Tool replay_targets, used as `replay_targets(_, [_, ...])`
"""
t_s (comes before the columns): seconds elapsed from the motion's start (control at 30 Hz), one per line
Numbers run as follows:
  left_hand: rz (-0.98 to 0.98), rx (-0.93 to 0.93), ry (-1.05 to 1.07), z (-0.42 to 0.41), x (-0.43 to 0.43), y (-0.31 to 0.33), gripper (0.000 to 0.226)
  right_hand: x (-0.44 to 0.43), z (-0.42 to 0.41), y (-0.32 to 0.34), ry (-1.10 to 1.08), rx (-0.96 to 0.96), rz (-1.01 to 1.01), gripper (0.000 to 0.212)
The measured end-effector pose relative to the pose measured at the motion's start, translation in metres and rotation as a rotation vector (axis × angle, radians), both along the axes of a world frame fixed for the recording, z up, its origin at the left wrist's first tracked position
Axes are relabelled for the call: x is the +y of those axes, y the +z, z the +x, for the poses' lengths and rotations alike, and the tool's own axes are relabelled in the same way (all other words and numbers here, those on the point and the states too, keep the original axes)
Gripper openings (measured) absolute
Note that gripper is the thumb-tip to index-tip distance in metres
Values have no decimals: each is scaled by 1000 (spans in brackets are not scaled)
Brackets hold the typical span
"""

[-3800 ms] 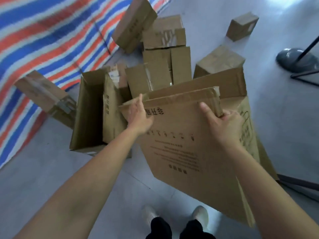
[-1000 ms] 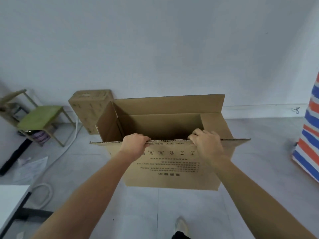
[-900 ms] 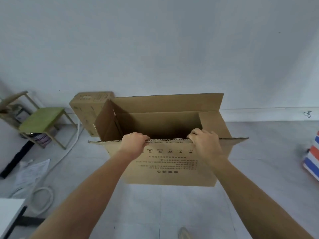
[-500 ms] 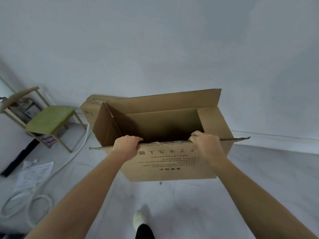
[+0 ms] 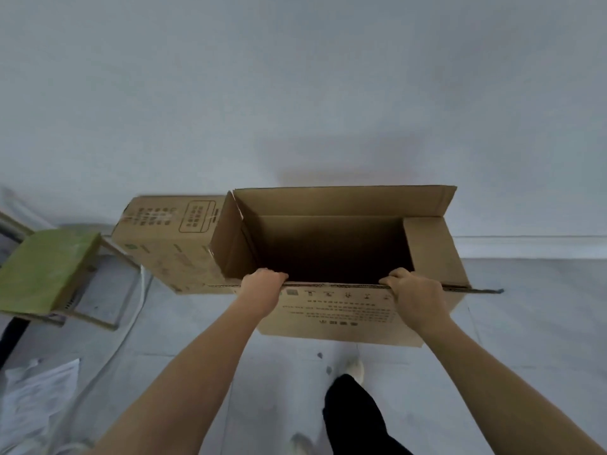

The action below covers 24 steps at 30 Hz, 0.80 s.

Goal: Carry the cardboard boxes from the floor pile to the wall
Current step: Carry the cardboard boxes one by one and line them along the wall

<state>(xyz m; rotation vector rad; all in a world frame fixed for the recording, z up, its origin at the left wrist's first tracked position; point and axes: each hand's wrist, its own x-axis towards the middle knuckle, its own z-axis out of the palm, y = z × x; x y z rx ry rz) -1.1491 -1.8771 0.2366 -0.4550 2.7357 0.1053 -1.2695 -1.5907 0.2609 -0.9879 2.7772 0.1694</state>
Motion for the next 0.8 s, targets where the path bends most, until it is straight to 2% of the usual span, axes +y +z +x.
replay_targets(0.2, [30,-91,59,-66,-44,-56,52,-59,-86,-54,44,-100,35,47])
replay_targets(0.47, [52,-154,126,-119,-108,-156,56,-129,-152,-151,92,-204,71,64])
replay_targets(0.8, [37,-142,55,-185,-192,-288,61,-200,-200,-289,14,-226,30,65])
